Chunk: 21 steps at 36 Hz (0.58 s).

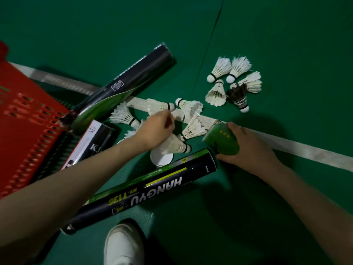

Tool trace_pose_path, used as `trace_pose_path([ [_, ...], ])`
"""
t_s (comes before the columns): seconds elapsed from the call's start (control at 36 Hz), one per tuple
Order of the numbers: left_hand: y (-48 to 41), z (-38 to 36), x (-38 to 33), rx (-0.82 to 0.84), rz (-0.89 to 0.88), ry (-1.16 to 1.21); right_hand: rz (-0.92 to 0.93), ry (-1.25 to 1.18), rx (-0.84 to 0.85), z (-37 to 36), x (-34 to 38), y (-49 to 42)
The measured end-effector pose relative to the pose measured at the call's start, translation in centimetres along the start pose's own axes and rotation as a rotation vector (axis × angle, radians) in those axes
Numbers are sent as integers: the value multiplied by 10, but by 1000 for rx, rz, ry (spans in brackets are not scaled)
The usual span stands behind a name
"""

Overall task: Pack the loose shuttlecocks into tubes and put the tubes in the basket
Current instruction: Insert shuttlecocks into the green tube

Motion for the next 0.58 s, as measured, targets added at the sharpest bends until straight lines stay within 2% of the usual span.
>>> trace_pose_path([
  [0.06,15,-17,7,294,-70,-158,17,15,21,-9,2,1],
  [0.08,21,-22,11,347,-105,-187,20,19,18,-11,2,2],
  [0.14,27,-19,14,235,-114,-103,24,21,12,-14,1,2],
  [0.19,29,-10,16,59,-14,105,19,31,17,-17,0,3],
  [0.25,32,-9,22,5,90,314,9,42,31,-19,-2,4],
  [0.28,32,-9,25,32,103,294,4,47,40,-21,-3,5],
  [0.39,40,-13,34,235,36,-88,-4,47,65,-24,-9,8],
  [0.58,57,-37,22,418,-252,-441,-8,58,62,-26,-11,7],
])
Point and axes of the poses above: each hand's wrist, its own y-axis away from the middle knuckle, its own z-axis out of the back of the hand, x = y × z, the point moved 5 cm from there along -y, towards the middle knuckle, and after that the axes turned 15 degrees about -z, right-handed, at the moved point
